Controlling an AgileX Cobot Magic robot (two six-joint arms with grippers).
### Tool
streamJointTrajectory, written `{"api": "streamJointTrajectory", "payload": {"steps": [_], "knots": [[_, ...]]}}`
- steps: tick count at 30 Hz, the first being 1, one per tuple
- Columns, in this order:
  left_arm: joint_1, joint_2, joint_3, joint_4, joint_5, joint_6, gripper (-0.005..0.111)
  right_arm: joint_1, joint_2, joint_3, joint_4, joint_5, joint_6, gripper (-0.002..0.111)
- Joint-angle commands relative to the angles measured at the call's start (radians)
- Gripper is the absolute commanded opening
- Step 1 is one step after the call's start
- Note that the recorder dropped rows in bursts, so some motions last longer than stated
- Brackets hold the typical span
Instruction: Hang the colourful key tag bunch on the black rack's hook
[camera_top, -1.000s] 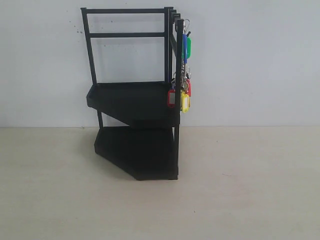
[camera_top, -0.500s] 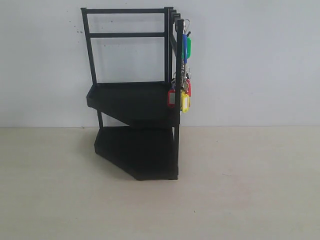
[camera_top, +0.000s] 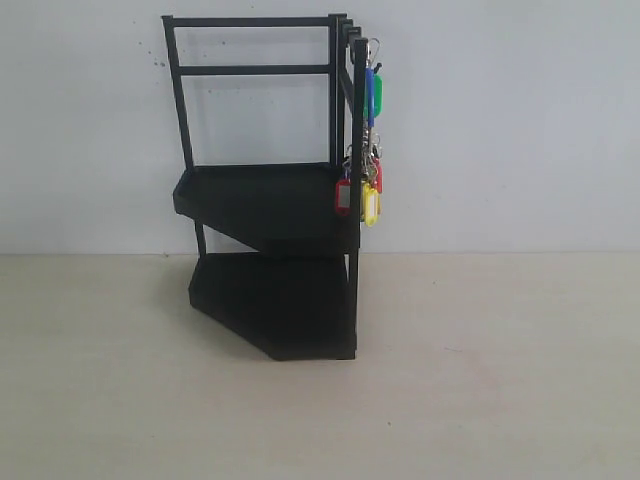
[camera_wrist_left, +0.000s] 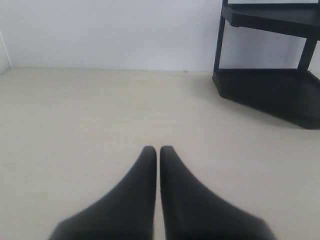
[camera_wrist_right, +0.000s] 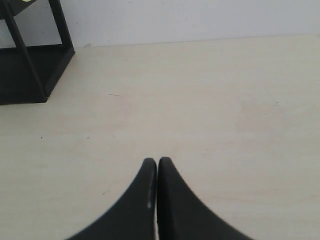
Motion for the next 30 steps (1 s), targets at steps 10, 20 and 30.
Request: {"api": "streamJointTrajectory", "payload": {"steps": [10, 20, 30], "knots": [[0.002, 0.004, -0.002, -0.003, -0.002, 0.000, 0.004, -0.007, -0.005, 0.000, -0.001, -0.023, -0.004, 0.000], [0.002, 0.004, -0.002, -0.003, -0.002, 0.000, 0.004, -0.007, -0.005, 0.000, -0.001, -0.023, -0.004, 0.000], [0.002, 0.004, -0.002, -0.003, -0.002, 0.000, 0.004, -0.007, -0.005, 0.000, -0.001, -0.023, -0.004, 0.000]]}}
